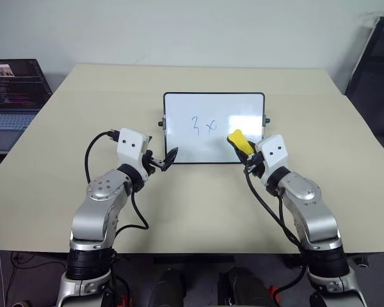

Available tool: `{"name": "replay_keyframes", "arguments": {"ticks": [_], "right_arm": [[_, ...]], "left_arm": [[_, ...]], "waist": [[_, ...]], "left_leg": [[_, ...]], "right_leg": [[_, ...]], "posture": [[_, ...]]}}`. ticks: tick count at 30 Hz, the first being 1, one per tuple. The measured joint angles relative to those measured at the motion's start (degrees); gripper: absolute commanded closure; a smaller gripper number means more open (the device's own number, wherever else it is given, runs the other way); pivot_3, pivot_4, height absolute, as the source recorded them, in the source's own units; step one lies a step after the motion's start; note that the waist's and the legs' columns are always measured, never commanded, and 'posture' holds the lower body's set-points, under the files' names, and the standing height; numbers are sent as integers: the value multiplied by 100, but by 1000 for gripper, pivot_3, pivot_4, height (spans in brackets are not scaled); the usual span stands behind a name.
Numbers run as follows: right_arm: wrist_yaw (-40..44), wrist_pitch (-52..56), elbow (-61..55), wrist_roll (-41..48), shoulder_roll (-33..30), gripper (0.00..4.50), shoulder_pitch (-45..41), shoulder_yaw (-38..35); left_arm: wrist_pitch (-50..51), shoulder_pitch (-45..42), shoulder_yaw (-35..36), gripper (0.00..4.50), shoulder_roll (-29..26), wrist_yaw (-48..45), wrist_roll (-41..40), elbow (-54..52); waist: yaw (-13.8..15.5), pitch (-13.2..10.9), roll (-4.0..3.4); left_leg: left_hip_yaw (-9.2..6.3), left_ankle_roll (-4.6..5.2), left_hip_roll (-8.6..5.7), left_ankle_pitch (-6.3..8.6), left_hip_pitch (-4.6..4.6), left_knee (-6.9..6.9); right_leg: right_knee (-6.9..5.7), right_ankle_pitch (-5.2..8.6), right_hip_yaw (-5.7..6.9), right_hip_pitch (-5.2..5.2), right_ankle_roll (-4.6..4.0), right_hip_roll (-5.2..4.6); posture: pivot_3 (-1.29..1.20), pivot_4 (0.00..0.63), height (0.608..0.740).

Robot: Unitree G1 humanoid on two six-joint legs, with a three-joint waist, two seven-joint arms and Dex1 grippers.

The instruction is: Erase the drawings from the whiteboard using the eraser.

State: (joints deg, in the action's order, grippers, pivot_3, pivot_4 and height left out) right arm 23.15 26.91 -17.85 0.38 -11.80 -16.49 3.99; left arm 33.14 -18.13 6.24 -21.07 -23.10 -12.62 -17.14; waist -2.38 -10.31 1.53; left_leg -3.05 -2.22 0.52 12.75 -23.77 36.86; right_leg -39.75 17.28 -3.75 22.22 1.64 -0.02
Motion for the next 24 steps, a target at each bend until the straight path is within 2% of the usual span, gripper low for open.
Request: {"name": "replay_keyframes", "arguments": {"ticks": [6,13,24], "right_arm": [[-55,-2,121,-65,-236,3308,12,122],[12,-73,1258,-674,-503,3308,-1816,778],[452,-432,3063,-1474,-570,3308,-3214,1755]], "left_arm": [[-90,-64,-32,0,-27,-1,12,196],[43,-579,-468,0,-280,-87,210,503],[242,-988,-826,0,-583,-407,370,993]], "waist": [[-3,0,0],[-37,-1,2],[-34,-1,1]], "left_leg": [[4,0,0,0,2,2],[7,0,3,-1,10,0],[6,0,1,0,-3,-4]], "right_leg": [[-1,0,4,0,1,3],[-9,-1,12,-1,1,13],[5,-2,15,7,0,3]], "posture": [[0,150,740],[0,150,740],[0,150,740]]}}
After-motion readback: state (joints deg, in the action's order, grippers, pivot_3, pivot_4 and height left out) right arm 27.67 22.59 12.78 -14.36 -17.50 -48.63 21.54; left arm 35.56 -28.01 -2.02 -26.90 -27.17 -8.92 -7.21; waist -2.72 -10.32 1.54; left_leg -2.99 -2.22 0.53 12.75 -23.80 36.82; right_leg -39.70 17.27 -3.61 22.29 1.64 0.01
